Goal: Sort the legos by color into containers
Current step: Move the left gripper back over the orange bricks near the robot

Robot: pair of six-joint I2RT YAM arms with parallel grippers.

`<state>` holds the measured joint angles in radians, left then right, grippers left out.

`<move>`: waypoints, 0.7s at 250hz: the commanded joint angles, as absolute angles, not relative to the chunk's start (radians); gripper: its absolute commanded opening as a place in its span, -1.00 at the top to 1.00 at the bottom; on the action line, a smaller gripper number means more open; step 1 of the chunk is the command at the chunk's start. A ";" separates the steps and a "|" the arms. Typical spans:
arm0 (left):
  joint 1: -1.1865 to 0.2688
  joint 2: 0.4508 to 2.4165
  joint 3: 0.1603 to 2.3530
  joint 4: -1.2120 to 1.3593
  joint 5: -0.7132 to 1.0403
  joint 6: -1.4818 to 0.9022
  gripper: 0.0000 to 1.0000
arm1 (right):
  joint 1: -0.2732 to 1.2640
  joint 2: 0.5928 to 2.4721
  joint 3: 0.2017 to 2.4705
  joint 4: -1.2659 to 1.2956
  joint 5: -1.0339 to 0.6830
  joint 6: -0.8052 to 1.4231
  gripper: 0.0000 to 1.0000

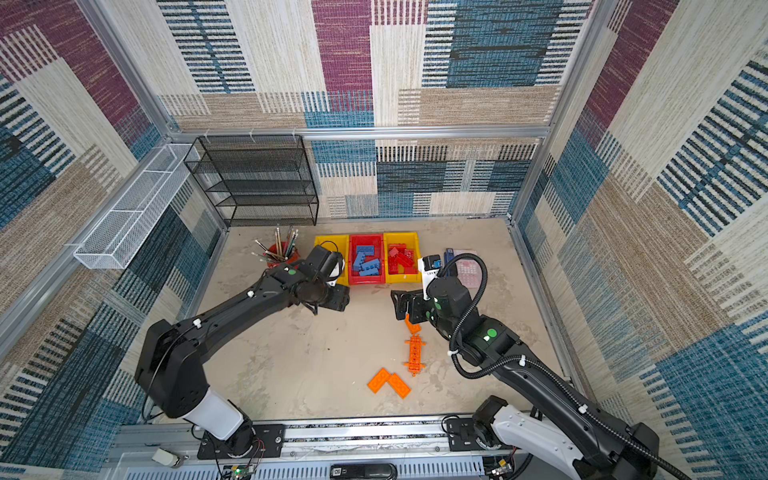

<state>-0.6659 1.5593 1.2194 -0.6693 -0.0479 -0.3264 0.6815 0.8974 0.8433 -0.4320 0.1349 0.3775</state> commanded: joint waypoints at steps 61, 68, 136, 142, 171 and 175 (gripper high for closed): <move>-0.954 1.272 0.844 -0.523 -0.107 -0.479 -0.67 | 0.683 0.792 0.815 -0.489 0.135 0.419 -0.99; -0.979 1.267 0.831 -0.522 -0.120 -0.491 -0.67 | 0.683 0.797 0.815 -0.493 0.130 0.417 -0.99; -1.183 1.375 0.854 -0.528 -0.218 -0.553 -0.67 | 0.683 0.777 0.789 -0.469 0.063 0.438 -0.99; -1.195 1.392 0.863 -0.529 -0.221 -0.556 -0.67 | 0.683 0.776 0.790 -0.472 0.064 0.438 -0.99; -1.245 1.477 0.924 -0.537 -0.235 -0.551 -0.67 | 0.683 0.764 0.795 -0.487 0.074 0.435 -0.99; -1.251 1.491 0.935 -0.541 -0.239 -0.548 -0.67 | 0.683 0.763 0.796 -0.488 0.075 0.436 -0.99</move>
